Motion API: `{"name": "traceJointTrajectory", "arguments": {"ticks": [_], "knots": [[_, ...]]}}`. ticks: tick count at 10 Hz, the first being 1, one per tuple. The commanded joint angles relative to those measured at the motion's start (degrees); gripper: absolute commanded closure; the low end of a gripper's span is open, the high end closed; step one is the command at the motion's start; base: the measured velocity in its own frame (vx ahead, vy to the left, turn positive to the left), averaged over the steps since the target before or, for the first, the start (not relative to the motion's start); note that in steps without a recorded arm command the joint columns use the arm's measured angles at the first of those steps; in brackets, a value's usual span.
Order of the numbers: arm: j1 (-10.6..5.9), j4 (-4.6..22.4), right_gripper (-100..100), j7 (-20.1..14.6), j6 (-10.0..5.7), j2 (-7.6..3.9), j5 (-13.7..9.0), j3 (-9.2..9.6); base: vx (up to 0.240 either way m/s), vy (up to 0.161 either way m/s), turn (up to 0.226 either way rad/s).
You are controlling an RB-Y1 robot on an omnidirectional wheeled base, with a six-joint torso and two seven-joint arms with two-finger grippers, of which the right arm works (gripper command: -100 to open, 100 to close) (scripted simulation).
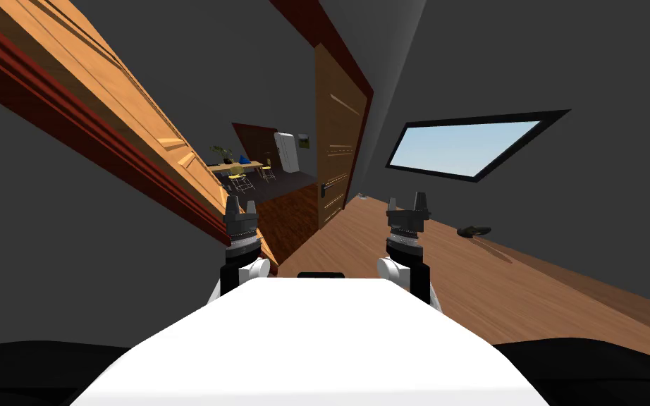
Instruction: Push the door open
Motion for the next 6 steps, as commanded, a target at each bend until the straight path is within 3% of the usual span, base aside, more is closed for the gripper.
{"name": "traceJointTrajectory", "arguments": {"ticks": [1, 6], "knots": [[-0.91, 1.6, -100, -0.1, 0.12, -0.29, 0.2, 0.38, 0.048, -0.016, 0.054], [-4.40, 7.9, -100, -0.4, 0.57, -1.17, 1.1, 1.85, 0.113, -0.073, 0.082]]}}
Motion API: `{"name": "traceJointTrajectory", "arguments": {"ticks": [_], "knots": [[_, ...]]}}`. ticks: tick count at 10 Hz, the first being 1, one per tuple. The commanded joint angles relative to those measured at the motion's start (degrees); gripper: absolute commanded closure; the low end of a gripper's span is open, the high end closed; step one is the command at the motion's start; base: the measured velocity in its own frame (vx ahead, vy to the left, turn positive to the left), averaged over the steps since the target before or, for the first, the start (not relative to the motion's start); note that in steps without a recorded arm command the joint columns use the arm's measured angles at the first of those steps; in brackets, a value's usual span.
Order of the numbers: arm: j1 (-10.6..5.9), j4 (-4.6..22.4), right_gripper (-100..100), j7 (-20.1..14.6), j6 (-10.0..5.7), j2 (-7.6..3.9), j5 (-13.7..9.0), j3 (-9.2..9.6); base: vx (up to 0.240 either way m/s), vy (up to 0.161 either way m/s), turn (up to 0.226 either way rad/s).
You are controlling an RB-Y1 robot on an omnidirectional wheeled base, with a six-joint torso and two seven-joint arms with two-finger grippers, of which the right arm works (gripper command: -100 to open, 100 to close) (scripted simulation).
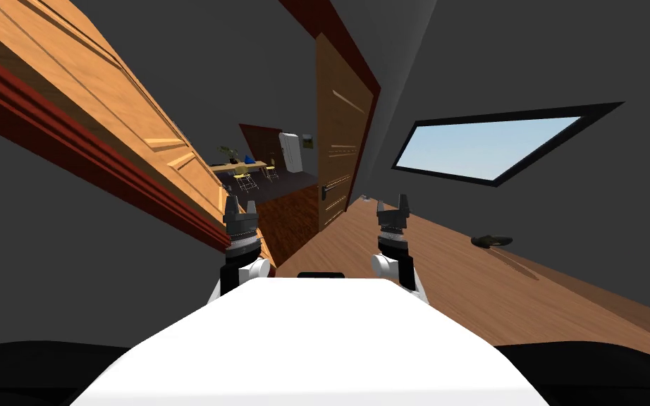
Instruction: Push the door open
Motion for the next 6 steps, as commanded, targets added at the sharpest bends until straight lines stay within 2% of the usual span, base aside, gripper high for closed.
{"name": "traceJointTrajectory", "arguments": {"ticks": [1, 6], "knots": [[-1.26, 2.1, -100, -0.1, 0.15, -0.20, 0.3, 0.45, 0.108, -0.075, 0.070], [-5.17, 9.0, -100, -0.5, 0.66, -0.85, 1.2, 2.09, 0.081, -0.076, 0.084]]}}
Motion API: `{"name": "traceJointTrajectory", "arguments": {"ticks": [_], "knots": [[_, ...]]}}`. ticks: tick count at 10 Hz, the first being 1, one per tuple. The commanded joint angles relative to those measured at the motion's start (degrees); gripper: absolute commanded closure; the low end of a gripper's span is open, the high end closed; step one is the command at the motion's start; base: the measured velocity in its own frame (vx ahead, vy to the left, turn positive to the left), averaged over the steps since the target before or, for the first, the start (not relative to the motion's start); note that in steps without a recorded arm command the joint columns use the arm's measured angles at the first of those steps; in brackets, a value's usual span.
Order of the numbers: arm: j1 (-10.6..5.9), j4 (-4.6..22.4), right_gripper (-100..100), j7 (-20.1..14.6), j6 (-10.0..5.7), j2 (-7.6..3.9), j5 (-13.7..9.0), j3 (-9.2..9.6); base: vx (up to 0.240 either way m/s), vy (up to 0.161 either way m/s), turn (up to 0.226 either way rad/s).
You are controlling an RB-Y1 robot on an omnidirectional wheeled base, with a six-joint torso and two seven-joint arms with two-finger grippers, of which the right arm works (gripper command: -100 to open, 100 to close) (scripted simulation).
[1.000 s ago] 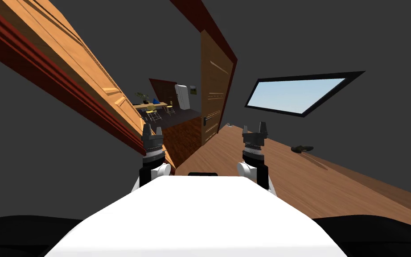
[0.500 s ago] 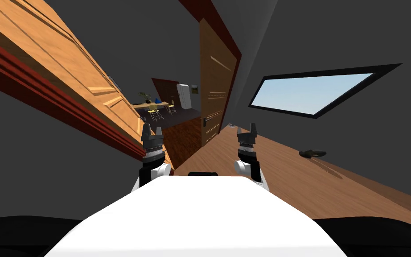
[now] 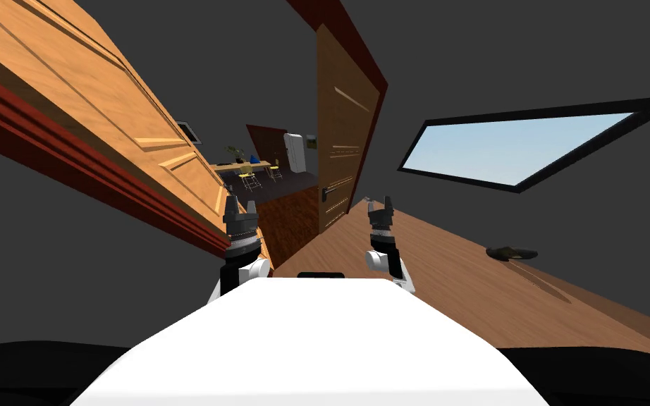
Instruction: Push the door open
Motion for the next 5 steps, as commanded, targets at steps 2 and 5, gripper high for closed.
{"name": "traceJointTrajectory", "arguments": {"ticks": [2, 5], "knots": [[-2.32, 4.4, -100, -0.1, 0.04, -0.18, 0.6, 1.10, 0.090, -0.082, 0.098], [-5.16, 9.5, -100, -0.4, 0.41, -0.47, 1.3, 2.29, 0.094, -0.097, 0.101]]}}
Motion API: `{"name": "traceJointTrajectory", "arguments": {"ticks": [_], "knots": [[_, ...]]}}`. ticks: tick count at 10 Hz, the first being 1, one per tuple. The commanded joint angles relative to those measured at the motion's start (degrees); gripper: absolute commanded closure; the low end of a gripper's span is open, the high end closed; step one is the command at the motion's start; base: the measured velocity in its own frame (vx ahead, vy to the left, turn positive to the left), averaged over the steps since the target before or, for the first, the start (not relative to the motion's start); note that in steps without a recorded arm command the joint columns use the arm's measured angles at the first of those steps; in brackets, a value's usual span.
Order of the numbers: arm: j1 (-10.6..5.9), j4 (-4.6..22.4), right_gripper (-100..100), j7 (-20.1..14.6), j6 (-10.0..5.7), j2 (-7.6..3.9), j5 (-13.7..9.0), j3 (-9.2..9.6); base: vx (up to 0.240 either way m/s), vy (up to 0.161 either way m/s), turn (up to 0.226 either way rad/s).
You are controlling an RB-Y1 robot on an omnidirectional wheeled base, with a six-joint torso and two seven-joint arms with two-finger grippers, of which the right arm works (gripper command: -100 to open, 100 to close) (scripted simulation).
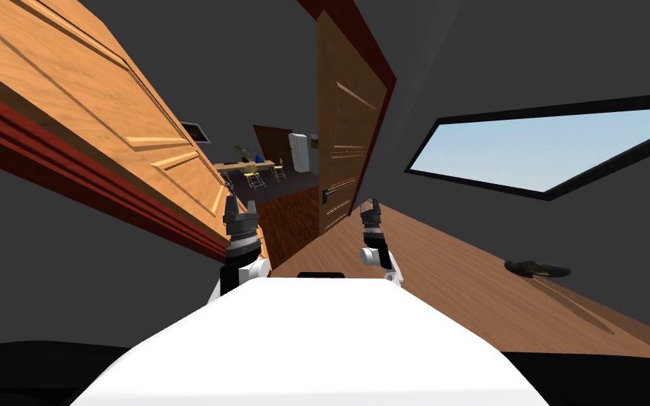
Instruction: Push the door open
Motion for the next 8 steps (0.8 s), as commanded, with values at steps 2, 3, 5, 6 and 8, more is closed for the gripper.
{"name": "traceJointTrajectory", "arguments": {"ticks": [2, 3, 5, 6, 8], "knots": [[-2.21, 4.4, -100, -0.1, 0.32, 0.12, 0.8, 1.43, 0.075, -0.102, 0.097], [-3.22, 5.9, -100, -0.1, 0.45, 0.06, 1.0, 1.86, 0.079, -0.106, 0.115], [-5.25, 9.5, -100, -0.3, 0.71, -0.05, 1.5, 2.71, 0.078, -0.106, 0.103], [-6.28, 11.3, -100, -0.4, 0.84, -0.07, 1.8, 3.15, 0.090, -0.104, 0.099], [-7.32, 13.5, -100, -0.5, 0.97, -0.09, 2.0, 3.59, 0.045, -0.066, 0.061]]}}
